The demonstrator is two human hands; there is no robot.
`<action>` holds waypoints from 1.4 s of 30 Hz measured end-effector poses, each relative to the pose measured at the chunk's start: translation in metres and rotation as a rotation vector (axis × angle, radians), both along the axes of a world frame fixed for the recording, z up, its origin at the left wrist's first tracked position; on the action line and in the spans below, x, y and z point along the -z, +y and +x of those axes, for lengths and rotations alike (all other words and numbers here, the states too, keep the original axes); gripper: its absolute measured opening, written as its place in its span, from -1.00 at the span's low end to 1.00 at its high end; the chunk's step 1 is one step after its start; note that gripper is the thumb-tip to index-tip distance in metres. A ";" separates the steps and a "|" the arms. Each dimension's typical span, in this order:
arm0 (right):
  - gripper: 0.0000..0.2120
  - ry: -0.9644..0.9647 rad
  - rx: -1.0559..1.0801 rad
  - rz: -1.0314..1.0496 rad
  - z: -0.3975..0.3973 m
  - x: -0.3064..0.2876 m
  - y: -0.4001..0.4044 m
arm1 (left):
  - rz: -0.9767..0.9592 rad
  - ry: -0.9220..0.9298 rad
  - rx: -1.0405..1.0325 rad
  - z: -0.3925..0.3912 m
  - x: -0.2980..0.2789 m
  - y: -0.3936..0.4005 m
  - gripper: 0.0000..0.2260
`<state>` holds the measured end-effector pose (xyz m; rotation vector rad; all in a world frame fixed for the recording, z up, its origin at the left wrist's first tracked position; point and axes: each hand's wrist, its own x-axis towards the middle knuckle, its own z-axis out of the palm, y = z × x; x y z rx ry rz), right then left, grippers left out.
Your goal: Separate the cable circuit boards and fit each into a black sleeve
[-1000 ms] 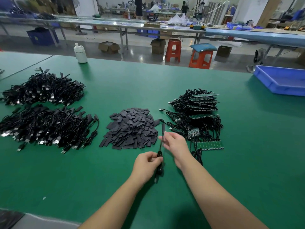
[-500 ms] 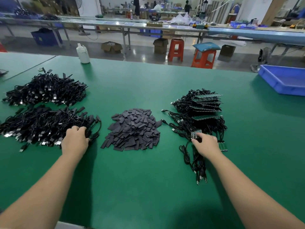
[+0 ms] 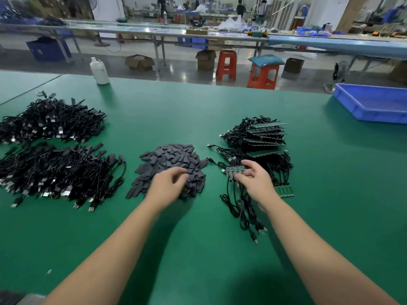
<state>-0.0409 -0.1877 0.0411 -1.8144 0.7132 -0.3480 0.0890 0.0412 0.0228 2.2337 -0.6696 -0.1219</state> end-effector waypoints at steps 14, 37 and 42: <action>-0.96 -0.055 -0.035 -0.278 -0.016 -0.011 0.021 | -0.204 0.377 0.181 -0.064 -0.021 -0.081 -0.77; -0.77 0.041 0.036 -0.273 -0.022 -0.010 -0.019 | -0.207 -0.040 -0.078 -0.046 -0.045 -0.048 -0.78; -0.54 0.124 0.110 -0.250 -0.013 -0.002 -0.029 | -0.195 -0.062 0.018 -0.051 -0.052 -0.040 -0.91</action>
